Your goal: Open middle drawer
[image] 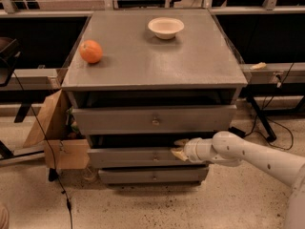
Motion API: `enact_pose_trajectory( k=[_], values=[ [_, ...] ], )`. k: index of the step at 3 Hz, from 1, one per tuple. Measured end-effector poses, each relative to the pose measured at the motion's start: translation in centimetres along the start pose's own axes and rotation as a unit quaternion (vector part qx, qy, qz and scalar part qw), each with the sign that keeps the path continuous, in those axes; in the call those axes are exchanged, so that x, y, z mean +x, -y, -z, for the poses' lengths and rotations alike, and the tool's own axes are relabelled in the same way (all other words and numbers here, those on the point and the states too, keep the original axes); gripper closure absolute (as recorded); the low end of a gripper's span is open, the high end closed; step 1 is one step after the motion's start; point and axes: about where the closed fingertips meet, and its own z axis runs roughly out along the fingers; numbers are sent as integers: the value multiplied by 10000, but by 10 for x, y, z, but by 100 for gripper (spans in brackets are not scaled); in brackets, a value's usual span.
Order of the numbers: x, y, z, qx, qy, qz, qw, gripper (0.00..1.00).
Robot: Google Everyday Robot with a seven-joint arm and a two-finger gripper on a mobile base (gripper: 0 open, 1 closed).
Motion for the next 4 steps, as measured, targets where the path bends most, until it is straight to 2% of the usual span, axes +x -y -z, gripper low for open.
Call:
enact_pose_trajectory(
  k=[1,2,4],
  values=[
    [-1,1,3,0,0,0,10000,85],
    [2,-1,3,-21,-149,62,9999,70],
    [1,2,3,19,-249,126,9996,24]
  ],
)
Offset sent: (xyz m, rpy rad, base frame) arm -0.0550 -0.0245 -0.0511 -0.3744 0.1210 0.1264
